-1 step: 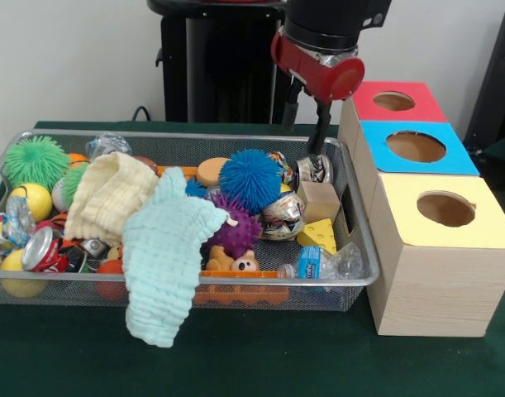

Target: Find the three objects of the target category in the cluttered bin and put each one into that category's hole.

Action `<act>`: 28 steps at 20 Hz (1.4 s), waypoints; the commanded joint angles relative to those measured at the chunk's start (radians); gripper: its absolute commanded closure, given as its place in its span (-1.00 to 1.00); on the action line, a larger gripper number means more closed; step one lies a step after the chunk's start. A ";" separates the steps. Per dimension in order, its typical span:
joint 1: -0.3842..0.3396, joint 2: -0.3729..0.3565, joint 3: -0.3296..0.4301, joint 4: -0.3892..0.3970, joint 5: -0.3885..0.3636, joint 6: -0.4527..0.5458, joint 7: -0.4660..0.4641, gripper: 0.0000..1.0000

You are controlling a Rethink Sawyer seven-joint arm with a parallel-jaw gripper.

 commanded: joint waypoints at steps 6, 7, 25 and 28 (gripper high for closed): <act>-0.135 0.118 0.105 0.113 -0.073 -0.165 -0.093 -1.00; -0.146 0.127 0.112 0.112 -0.079 -0.172 -0.102 -1.00; -0.283 0.366 0.285 0.032 -0.142 -0.335 -0.100 -1.00; -0.280 0.363 0.292 0.034 -0.141 -0.324 -0.087 -1.00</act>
